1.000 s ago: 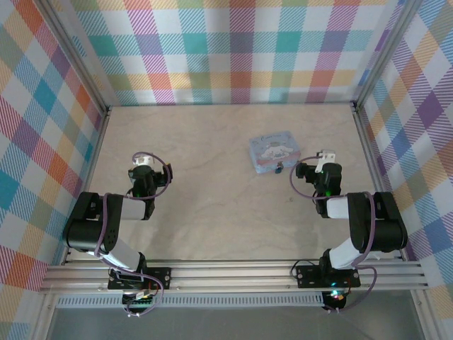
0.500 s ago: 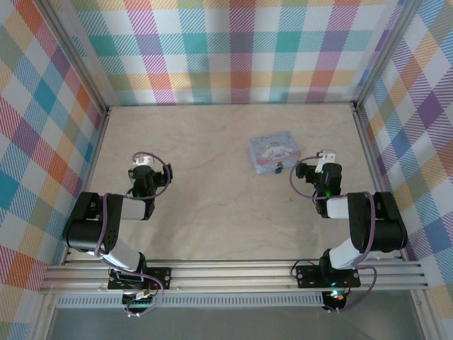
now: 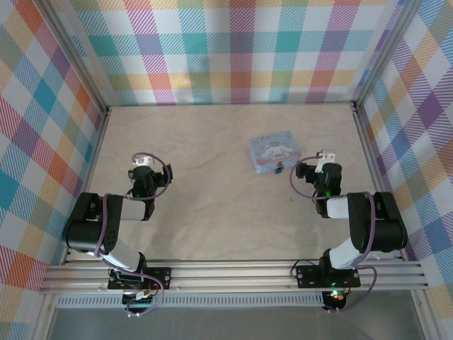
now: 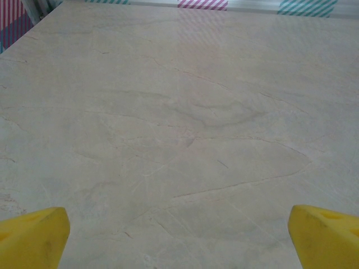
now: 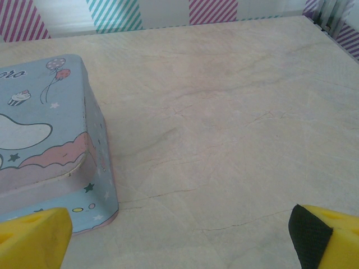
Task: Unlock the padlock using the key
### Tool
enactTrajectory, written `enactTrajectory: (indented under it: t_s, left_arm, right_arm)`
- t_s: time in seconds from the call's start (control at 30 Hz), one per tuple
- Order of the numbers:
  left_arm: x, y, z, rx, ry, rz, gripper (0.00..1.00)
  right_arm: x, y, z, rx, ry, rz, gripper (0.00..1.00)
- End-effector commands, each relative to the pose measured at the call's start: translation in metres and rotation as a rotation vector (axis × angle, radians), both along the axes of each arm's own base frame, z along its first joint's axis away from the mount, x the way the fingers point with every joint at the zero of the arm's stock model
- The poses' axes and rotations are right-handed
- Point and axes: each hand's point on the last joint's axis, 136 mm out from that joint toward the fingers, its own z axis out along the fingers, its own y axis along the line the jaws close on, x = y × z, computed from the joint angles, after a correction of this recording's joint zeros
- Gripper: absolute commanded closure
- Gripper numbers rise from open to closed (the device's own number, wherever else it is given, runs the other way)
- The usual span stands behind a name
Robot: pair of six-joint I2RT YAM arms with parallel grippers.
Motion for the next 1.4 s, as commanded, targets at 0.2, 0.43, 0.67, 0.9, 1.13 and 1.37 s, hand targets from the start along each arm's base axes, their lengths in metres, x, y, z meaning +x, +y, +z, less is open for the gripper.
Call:
enactTrajectory:
  t_s: [0.2,0.43,0.67,0.9,1.13,1.37]
  left_arm:
    - [-0.02,-0.008,0.071,-0.079,-0.116,-0.041,0.0]
    - [-0.032,-0.048,0.124,-0.311,-0.151,-0.218,0.0]
    - [-0.049,-0.098,0.135,-0.537,-0.076,-0.384,0.0]
    - [-0.069,-0.142,0.122,-0.703,-0.003,-0.449,0.0]
    - [-0.082,-0.181,0.114,-0.719,0.043,-0.52,0.0]
    - [-0.082,-0.193,0.116,-0.732,0.044,-0.539,0.0]
  right_arm:
    - [0.003,0.002,0.029,0.002,0.016,0.009,0.0]
    - [-0.016,0.012,0.086,0.189,0.07,-0.01,0.0]
    - [-0.051,0.048,0.104,0.467,0.28,0.027,0.0]
    - [-0.089,0.076,0.072,0.528,0.548,0.046,0.02]
    - [-0.107,0.095,0.031,0.442,0.68,0.092,0.13]
    - [-0.1,0.105,-0.006,0.356,0.751,0.147,0.25]
